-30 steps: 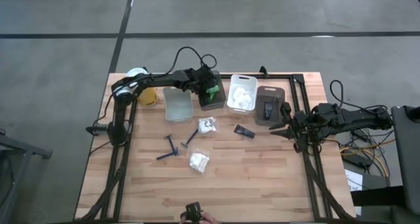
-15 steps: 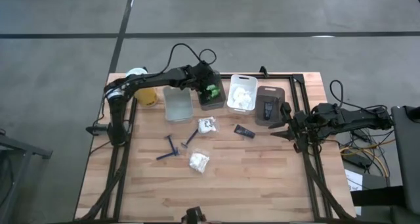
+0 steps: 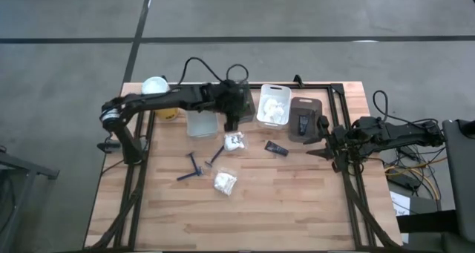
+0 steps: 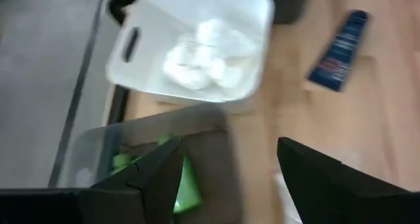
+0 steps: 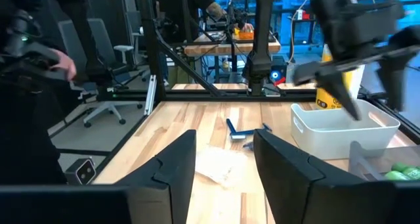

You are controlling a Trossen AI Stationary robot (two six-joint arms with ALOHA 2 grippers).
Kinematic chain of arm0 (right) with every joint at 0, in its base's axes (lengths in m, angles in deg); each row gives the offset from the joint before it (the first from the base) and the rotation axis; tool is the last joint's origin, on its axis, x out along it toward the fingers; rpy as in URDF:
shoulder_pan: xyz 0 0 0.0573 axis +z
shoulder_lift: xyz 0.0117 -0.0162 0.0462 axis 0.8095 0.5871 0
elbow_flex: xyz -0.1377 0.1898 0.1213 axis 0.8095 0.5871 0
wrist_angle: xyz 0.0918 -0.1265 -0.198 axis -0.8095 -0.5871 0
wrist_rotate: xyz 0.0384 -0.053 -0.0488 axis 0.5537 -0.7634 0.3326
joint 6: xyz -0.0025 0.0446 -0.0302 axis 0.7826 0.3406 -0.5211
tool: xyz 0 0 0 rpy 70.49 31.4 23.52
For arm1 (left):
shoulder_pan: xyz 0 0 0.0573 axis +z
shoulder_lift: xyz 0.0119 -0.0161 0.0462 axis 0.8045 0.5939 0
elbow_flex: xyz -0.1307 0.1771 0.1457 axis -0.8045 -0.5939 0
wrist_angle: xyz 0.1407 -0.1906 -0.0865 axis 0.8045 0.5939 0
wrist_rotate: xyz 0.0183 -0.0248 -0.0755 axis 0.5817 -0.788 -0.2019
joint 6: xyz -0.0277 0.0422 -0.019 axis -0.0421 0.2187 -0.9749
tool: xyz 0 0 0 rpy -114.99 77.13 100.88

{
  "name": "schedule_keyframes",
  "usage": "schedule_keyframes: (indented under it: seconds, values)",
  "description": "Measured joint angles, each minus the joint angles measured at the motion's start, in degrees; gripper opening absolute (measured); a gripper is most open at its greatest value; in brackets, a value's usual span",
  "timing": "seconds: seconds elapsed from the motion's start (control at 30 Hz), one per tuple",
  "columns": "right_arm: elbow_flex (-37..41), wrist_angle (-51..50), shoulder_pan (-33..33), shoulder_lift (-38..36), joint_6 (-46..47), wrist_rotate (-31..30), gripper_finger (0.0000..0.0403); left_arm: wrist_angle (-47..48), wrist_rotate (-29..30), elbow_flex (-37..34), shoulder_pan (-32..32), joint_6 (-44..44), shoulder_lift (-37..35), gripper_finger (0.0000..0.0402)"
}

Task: Pick & Place Travel size toiletries
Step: Put the white cotton pack into the white bin

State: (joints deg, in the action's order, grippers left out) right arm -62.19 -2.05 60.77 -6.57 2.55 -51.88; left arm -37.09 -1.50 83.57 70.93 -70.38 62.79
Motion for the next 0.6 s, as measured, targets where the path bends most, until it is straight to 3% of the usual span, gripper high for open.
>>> schedule_keyframes:
  seconds: [0.3, 0.6]
  values:
    - [0.0, 0.0, 0.0, 0.0, 0.0, 0.0, 0.0172, 5.1, -7.6, -1.4, -6.2, -2.5, 0.1, 0.025]
    - [0.0, 0.0, 0.0, 0.0, 0.0, 0.0, 0.019, -1.2, -7.5, -13.8, -8.0, -3.7, 0.3, 0.025]
